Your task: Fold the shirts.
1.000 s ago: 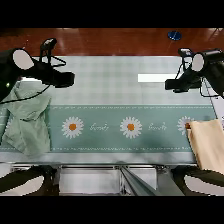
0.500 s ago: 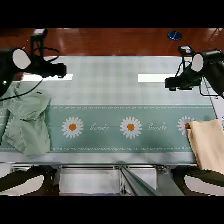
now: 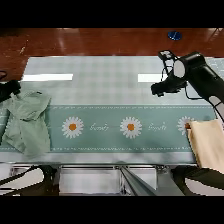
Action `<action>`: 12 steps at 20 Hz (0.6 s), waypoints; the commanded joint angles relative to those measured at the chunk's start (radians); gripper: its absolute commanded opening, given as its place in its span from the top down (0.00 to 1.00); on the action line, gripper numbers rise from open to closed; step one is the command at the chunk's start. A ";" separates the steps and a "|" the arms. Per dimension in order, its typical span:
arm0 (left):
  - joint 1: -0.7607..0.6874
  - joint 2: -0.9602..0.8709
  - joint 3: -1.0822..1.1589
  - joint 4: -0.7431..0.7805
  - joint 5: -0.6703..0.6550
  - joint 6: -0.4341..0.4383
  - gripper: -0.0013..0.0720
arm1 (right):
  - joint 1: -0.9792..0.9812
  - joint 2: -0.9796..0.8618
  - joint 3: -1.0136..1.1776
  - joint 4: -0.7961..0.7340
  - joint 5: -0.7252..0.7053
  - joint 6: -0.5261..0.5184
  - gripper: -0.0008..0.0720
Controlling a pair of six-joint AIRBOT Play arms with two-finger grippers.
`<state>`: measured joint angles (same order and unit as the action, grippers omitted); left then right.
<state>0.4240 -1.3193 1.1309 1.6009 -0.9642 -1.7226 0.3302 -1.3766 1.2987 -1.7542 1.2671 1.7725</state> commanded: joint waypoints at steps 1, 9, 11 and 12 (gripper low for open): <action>0.103 -0.040 -0.029 -0.026 0.013 -0.005 0.29 | 0.065 0.001 0.000 -0.001 -0.032 0.042 0.43; 0.085 -0.171 -0.029 -0.060 -0.032 0.072 0.29 | 0.066 0.001 0.000 -0.002 -0.006 0.048 0.43; 0.069 -0.201 -0.029 -0.089 -0.057 0.109 0.29 | 0.066 0.001 0.000 -0.002 -0.026 0.060 0.43; 0.058 -0.214 -0.029 -0.108 -0.070 0.146 0.29 | 0.066 0.001 0.000 -0.001 -0.027 0.064 0.43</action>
<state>0.4976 -1.4940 1.1027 1.5314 -0.9955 -1.6375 0.3950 -1.3766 1.2987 -1.7565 1.2533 1.8240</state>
